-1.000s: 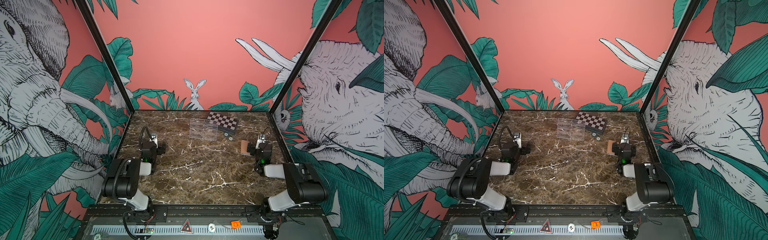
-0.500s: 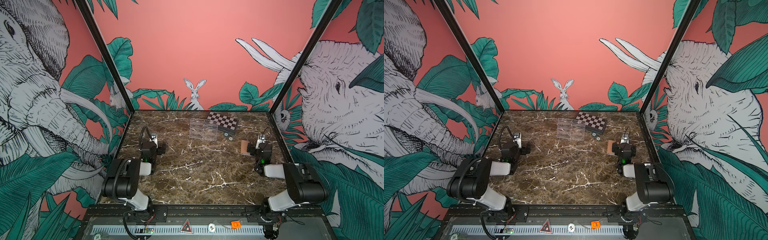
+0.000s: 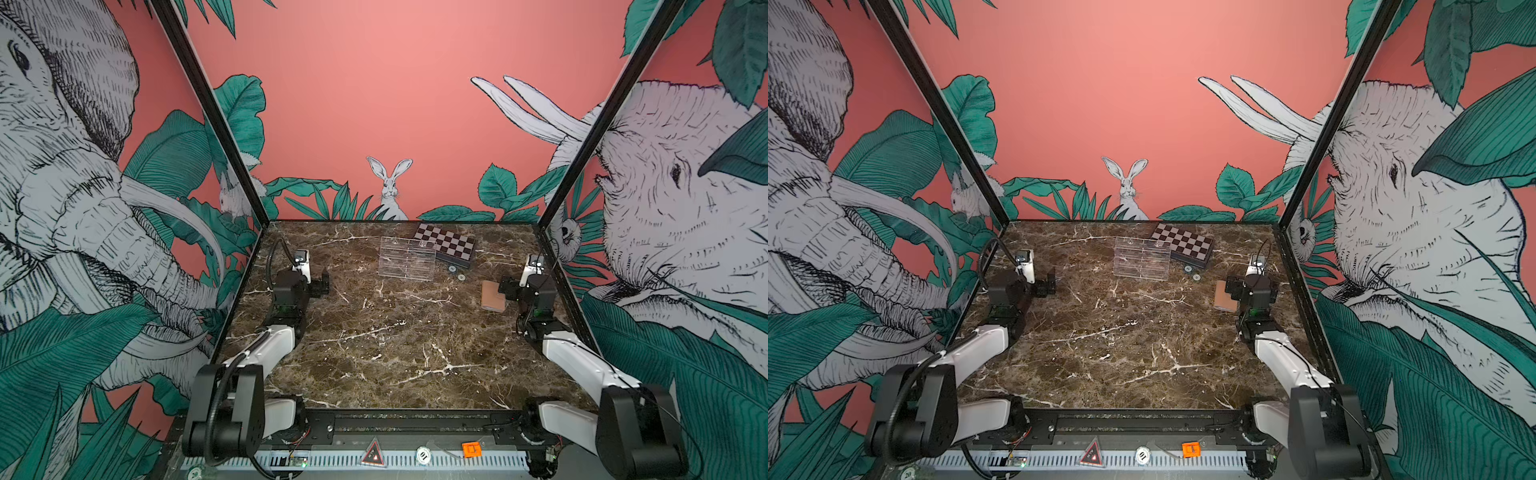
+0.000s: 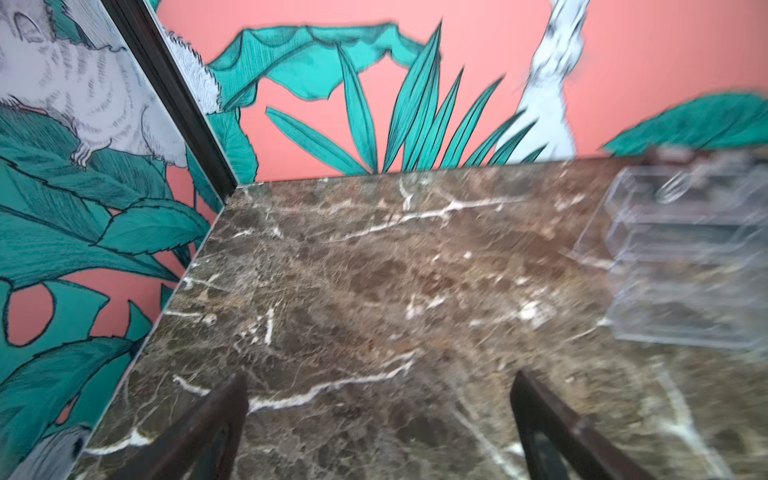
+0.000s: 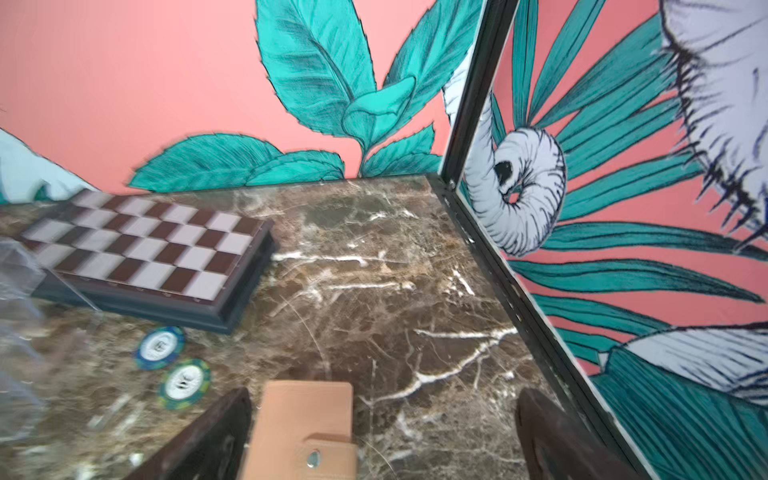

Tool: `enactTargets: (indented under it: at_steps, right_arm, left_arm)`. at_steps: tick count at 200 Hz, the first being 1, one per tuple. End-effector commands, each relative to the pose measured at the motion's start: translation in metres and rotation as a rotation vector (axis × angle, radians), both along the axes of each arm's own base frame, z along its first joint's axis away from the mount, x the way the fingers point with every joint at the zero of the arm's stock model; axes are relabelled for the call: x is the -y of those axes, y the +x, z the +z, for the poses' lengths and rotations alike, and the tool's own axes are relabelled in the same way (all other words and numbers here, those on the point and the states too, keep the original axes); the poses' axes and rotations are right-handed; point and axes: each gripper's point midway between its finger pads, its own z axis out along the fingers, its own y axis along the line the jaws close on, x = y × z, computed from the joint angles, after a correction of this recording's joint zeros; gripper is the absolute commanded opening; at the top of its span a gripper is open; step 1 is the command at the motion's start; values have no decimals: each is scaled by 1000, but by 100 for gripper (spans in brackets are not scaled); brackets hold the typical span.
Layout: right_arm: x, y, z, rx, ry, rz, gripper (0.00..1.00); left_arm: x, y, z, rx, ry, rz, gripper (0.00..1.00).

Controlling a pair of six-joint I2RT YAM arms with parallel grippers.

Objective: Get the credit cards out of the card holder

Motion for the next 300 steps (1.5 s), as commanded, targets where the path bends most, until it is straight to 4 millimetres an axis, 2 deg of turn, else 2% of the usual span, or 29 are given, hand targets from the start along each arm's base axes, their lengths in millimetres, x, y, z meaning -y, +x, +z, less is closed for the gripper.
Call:
enactTargets:
  at_steps: [1, 51, 85, 127, 164, 195, 209, 232, 235, 265, 300]
  right_arm:
    - [-21, -14, -13, -114, 158, 62, 98]
    - [-59, -33, -6, -270, 353, 206, 98]
    - [-57, -51, -25, -430, 388, 150, 98]
    - [-53, -60, -47, -586, 349, 123, 94]
    - [-53, -52, -67, -722, 291, 110, 83]
    - [-57, -38, -76, -798, 112, 96, 81]
    - [-59, -32, -84, -838, 72, 87, 76]
    - [-63, -19, -88, -850, 14, 76, 70]
    - [-64, -18, -96, -870, 3, 74, 70]
    - [-68, -3, -107, -895, -50, 62, 64]
    - [-66, 5, -124, -931, -93, 39, 58]
  left_arm:
    - [19, -10, -2, -128, -186, -39, 99]
    - [61, -19, 20, -273, -469, -178, 99]
    - [91, -32, 35, -300, -532, -300, 99]
    - [111, -48, 48, -302, -539, -378, 99]
    - [120, -56, 54, -297, -553, -406, 99]
    - [125, -60, 53, -305, -552, -414, 99]
    - [125, -61, 53, -307, -552, -413, 99]
    - [125, -63, 54, -303, -552, -415, 99]
    - [125, -63, 54, -302, -551, -415, 99]
    - [125, -64, 52, -315, -549, -408, 98]
    - [123, -66, 47, -331, -544, -393, 98]
